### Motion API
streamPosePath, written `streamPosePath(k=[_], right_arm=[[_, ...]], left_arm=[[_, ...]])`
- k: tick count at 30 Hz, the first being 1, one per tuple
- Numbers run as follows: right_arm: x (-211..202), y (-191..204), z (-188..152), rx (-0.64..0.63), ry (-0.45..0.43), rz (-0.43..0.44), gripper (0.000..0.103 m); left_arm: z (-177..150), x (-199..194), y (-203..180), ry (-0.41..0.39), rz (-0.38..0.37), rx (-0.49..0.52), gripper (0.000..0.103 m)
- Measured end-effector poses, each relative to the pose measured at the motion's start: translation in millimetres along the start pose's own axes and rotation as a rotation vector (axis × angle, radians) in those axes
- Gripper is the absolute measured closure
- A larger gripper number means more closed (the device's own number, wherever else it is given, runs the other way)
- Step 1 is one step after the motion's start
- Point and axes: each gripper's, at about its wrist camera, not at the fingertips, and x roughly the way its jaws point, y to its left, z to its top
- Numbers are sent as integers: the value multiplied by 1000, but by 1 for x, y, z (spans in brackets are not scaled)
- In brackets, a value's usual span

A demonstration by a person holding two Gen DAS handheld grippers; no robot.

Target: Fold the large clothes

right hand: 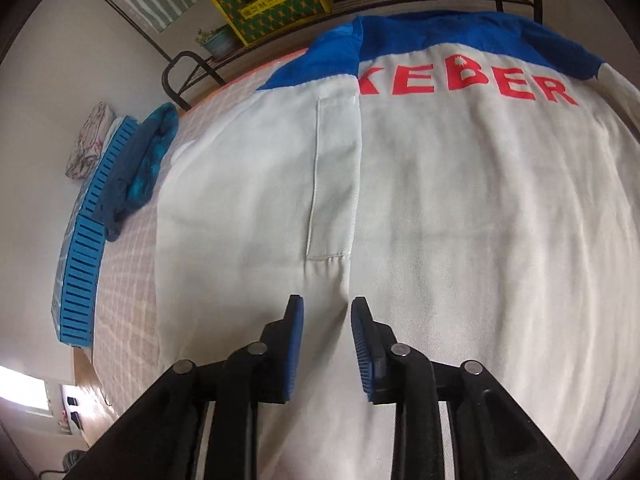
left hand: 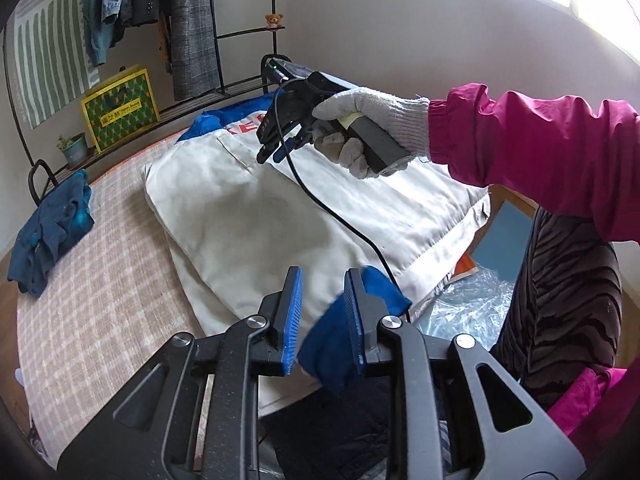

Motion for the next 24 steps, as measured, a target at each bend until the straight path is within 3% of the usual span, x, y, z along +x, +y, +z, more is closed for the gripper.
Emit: streamPosePath(k=[4,6,9,12,17,22,24], right_arm=[[-42,9,-23,-60,-51,11,73],[-61,12,-40,-71,-67,39,71],[-79,16,-75,-105,-69,56,70],[-79,14,-114,-113,-33,63,67],[-64,-6,-165,-88,37,95,67],[-44,-14,-188,-55,99,158,67],[-38,-13,-195,-57,126,192,67]], left_arm=[[-14,-16,17,-23,31,-72,66],[-20,-13,37,-13,34,-165,66],[-29,1,65,16,-23,-307,66],[-37,28,86,84,-101,-425,66],[-48,78,104,196,-149,-603,66],[-53,105,120,209,-194,-750,66],[-53,113,125,208,-222,-791,78]])
